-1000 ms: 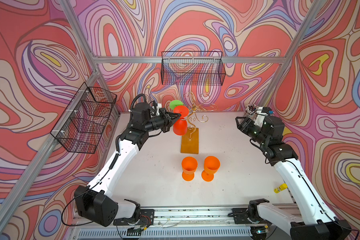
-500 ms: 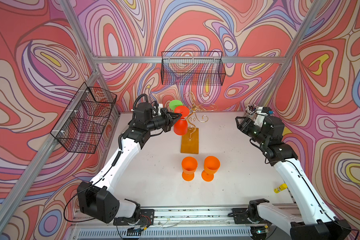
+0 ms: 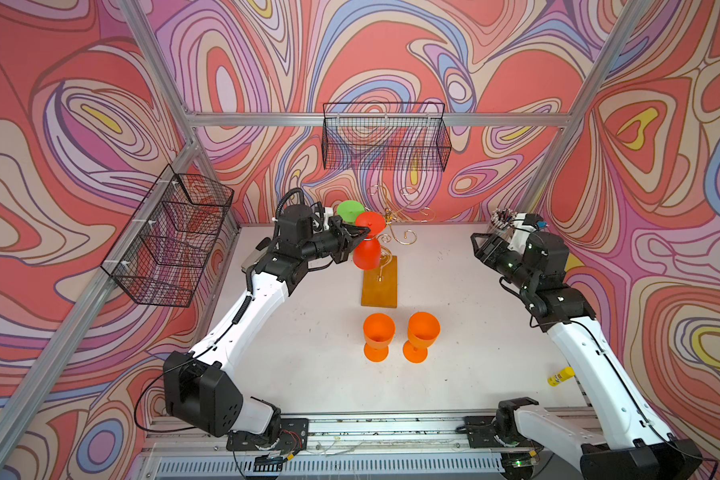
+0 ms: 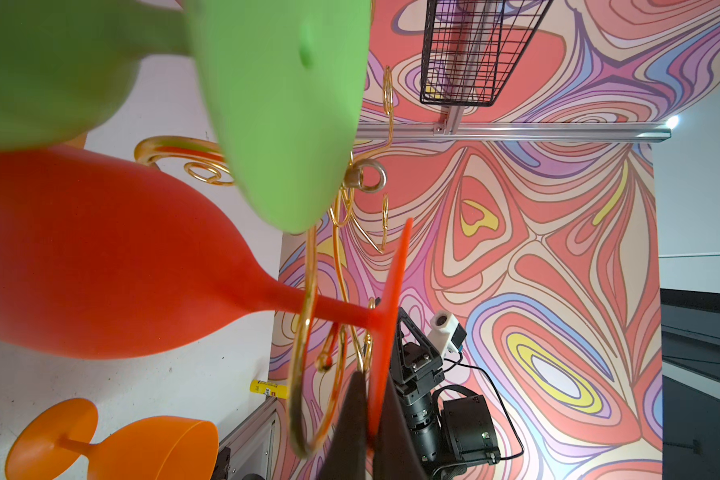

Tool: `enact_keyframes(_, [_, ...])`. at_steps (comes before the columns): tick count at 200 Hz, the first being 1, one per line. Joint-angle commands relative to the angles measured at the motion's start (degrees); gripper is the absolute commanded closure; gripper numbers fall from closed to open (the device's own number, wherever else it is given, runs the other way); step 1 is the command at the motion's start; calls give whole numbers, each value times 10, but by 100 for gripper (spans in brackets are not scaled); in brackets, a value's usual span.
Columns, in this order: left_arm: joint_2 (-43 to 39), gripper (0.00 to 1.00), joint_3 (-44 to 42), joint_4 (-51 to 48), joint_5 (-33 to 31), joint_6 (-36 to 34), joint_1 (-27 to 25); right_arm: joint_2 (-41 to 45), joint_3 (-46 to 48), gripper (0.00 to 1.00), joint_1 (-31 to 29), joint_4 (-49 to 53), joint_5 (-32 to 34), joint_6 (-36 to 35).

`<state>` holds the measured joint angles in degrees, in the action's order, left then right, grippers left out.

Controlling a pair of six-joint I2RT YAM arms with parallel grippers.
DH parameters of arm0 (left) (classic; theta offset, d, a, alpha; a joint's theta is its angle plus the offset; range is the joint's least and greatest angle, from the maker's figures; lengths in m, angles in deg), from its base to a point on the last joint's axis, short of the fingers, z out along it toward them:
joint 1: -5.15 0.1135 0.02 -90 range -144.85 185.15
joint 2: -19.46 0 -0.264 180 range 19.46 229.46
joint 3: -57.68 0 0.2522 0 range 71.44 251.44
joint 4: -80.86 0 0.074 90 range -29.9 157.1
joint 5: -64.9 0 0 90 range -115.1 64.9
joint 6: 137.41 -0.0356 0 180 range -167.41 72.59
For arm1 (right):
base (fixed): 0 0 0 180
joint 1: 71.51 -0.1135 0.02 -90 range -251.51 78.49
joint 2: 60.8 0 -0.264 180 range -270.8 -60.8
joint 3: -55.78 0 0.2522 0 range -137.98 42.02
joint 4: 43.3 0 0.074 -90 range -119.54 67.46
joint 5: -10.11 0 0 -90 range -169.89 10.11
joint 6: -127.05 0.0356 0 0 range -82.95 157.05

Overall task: Take the wine glass off the wine glass rack
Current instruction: 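Lift the red glass up off the rack hook with the left gripper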

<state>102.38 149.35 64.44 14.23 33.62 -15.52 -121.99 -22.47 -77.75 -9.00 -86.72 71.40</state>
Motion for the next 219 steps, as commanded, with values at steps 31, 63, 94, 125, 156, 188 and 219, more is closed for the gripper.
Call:
enact_keyframes(31, [1, 100, 20, 38, 11, 11, -21, 4, 7, 34, 0, -3, 6, -6])
enact_keyframes(63, [-9, 100, 10, 40, 12, 13, -25, 4, 7, 34, 0, -3, 5, -5])
enact_keyframes(94, [-21, 100, 8, 40, 18, 16, -28, 5, 6, 34, 0, -1, 5, -5])
enact_keyframes(125, [-44, 100, -3, 32, 19, 17, -28, 5, 3, 34, 0, 1, 5, -4])
enact_keyframes(156, [-71, 100, -22, 39, 27, 35, -28, 5, -2, 34, 0, 5, 5, -4])
enact_keyframes(188, [-104, 100, -39, 19, 30, 36, -29, 4, -4, 34, 0, 4, 1, 1])
enact_keyframes(219, [-132, 100, -55, 26, 39, 46, -29, 2, -5, 34, 0, 2, -5, 3])
